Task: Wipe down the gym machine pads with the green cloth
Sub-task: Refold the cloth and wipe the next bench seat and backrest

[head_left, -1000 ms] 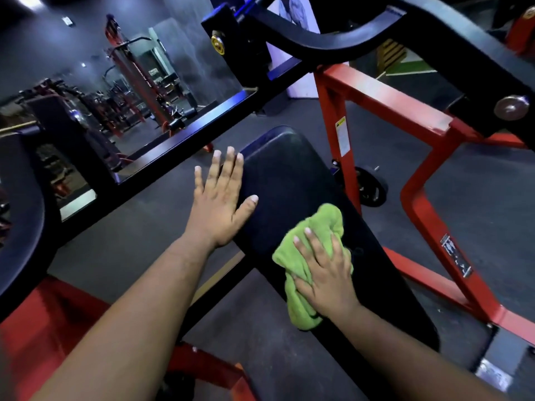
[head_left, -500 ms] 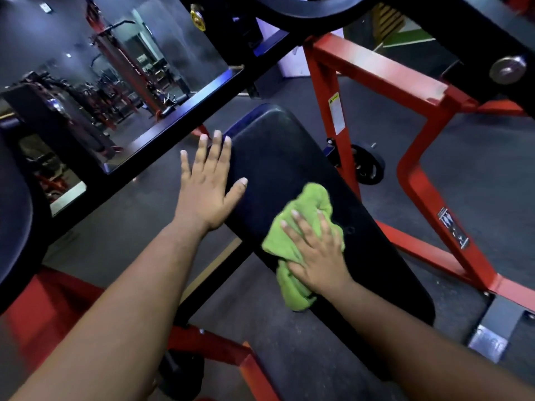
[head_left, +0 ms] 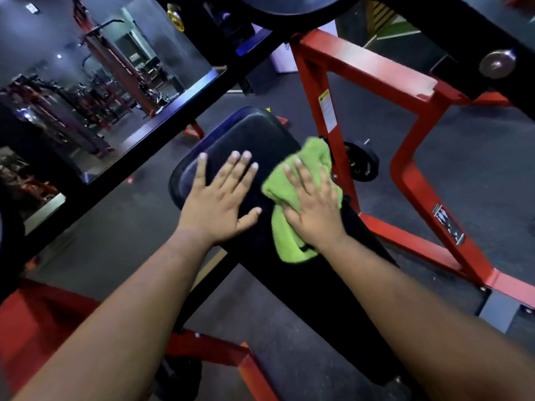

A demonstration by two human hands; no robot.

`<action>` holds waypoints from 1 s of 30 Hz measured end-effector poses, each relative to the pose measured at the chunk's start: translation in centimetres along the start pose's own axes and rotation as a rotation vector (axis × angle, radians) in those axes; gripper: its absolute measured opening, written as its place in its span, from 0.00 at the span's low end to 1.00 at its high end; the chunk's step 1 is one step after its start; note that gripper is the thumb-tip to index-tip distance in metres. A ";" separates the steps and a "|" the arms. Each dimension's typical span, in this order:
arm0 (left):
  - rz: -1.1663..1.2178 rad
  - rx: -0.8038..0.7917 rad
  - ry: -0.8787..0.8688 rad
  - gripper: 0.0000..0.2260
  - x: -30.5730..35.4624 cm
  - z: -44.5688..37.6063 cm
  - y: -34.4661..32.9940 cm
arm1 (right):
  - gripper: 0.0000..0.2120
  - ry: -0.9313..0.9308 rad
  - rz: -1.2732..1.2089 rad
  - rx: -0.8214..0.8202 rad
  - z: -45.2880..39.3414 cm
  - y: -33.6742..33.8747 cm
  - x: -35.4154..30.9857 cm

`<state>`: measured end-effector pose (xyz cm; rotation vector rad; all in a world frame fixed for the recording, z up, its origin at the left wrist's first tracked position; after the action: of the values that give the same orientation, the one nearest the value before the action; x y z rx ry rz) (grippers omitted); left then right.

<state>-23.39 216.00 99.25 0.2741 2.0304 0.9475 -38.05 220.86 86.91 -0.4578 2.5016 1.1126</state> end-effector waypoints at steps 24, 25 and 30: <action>-0.101 -0.020 -0.007 0.38 0.7 0.0 -0.5 | 0.37 -0.382 -0.145 -0.034 13.2 -2.4 6.9; -0.110 -0.026 -0.006 0.38 0.7 0.0 -0.6 | 0.37 -0.452 -0.178 -0.035 14.4 -2.9 7.0; -0.060 0.013 -0.052 0.37 2.3 0.3 0.0 | 0.39 -0.456 -0.203 0.040 5.2 -1.7 2.8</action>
<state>-24.52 217.27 97.74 0.2413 1.9872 0.8813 -38.77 223.32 81.35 -0.3848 2.0287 0.9590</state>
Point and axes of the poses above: each hand's wrist, its own z-axis away from the middle knuckle, its own y-axis out of the back of the hand, x = y × z, the point moved 7 cm from there along -z, towards the middle knuckle, and after that the axes turned 13 degrees about y, right-handed, at the moved point
